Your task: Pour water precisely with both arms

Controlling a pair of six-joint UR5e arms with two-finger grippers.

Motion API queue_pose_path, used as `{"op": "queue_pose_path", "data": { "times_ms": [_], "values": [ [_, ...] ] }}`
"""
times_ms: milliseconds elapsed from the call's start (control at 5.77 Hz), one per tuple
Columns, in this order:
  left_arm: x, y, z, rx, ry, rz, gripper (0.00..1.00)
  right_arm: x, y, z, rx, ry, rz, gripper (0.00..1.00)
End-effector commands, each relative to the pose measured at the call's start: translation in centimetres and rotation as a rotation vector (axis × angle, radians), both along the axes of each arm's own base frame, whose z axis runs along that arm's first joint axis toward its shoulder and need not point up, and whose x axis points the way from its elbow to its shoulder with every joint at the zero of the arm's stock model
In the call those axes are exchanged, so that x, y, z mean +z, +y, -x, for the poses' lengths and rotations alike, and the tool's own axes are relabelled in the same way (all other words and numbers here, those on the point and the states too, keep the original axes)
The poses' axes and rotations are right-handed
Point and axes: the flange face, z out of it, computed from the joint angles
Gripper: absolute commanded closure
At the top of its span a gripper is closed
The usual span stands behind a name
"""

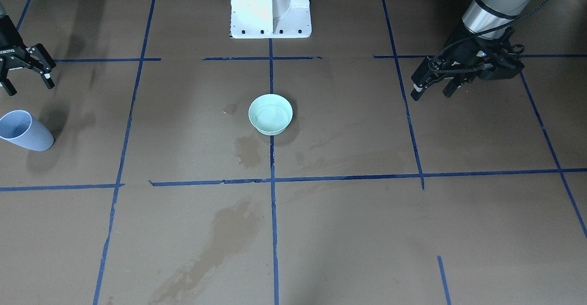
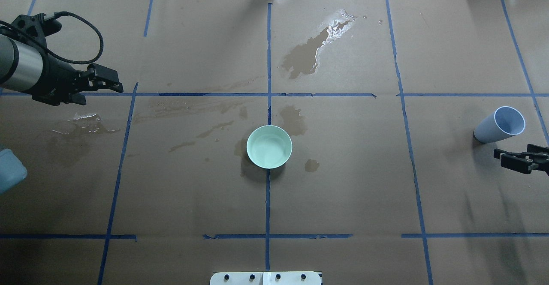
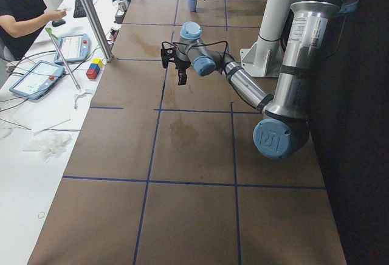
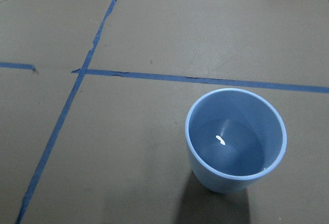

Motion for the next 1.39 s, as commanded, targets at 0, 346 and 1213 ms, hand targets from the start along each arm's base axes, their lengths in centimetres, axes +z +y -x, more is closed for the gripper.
{"op": "queue_pose_path", "data": {
  "times_ms": [0,346,1213],
  "values": [
    [1.3,0.0,0.4,-0.013,-0.043,-0.016,0.0,1.3,0.6,1.7,0.071,0.065,-0.065,0.0],
    [1.5,0.0,0.4,-0.013,-0.046,-0.016,0.0,2.4,1.6,3.4,0.15,0.131,-0.147,0.0],
    [1.4,-0.1,0.6,-0.019,-0.045,-0.016,0.0,4.8,2.5,5.0,0.39,0.092,-0.201,0.01]
  ]
}}
